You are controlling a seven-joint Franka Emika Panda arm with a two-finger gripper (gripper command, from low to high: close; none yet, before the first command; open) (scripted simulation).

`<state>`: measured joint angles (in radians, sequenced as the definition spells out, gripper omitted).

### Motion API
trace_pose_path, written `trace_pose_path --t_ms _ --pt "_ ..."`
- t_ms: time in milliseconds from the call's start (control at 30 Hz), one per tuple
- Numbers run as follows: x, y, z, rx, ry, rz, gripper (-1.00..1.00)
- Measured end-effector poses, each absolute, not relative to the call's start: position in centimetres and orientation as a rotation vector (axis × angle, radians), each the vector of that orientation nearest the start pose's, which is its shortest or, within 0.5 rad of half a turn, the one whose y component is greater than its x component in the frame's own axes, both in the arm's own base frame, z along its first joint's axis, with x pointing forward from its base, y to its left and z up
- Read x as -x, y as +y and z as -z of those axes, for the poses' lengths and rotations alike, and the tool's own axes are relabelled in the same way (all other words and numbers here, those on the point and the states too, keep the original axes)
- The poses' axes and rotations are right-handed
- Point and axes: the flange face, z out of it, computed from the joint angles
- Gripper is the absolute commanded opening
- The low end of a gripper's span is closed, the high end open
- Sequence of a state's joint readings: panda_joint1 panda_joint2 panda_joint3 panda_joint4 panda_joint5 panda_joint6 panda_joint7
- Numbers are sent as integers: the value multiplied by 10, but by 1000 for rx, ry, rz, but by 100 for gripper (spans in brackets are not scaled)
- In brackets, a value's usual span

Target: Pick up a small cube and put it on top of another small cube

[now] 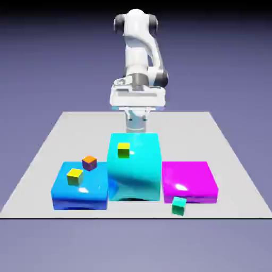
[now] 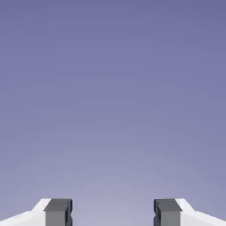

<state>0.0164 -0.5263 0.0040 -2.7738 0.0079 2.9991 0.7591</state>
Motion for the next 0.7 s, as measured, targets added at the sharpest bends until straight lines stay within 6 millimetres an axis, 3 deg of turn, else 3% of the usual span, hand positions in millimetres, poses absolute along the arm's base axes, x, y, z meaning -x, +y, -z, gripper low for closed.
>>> trace_pose_path --t_ms 333,700 --pt "-489 42 -393 2619 1230 456 0" --pt "-555 95 -291 2679 1484 -155 0"
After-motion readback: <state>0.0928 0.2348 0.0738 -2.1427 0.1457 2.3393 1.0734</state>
